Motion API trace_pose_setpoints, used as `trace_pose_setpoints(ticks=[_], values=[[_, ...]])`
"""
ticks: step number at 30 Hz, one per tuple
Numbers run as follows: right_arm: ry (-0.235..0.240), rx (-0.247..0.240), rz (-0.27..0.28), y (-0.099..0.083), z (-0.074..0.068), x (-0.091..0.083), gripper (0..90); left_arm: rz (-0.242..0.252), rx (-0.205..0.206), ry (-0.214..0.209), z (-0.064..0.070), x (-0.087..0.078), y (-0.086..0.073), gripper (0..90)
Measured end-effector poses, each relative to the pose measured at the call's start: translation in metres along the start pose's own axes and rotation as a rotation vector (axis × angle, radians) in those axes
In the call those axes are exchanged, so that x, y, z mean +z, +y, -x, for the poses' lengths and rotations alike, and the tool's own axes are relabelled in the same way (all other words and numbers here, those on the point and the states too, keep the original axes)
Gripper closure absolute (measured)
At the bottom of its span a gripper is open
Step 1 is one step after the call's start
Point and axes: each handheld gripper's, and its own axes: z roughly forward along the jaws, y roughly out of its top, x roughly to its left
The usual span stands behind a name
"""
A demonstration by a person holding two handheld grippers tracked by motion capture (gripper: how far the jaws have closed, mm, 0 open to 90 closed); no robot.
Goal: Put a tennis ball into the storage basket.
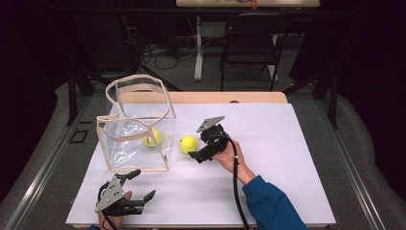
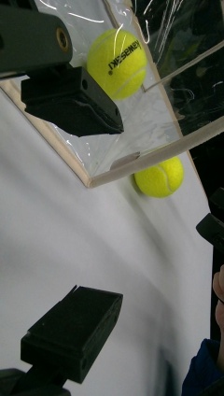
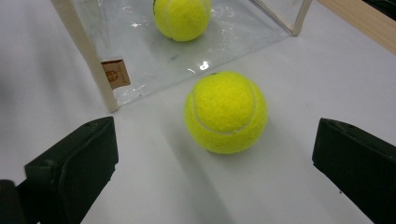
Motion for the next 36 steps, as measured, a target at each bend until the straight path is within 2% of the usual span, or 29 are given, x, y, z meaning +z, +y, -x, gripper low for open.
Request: trace_pose_setpoints(ticks=[25, 36], values=[[-0.025, -0.002, -0.025, 0.001, 0.005, 0.011, 0.0, 0.007, 0.001, 0.007, 0.000, -0.001, 0.000, 15.9], [-0.011, 0.004, -0.030, 0.006, 0.006, 0.018, 0.0, 0.010, -0.012, 0.011, -0.001, -0.002, -0.001, 15.9]])
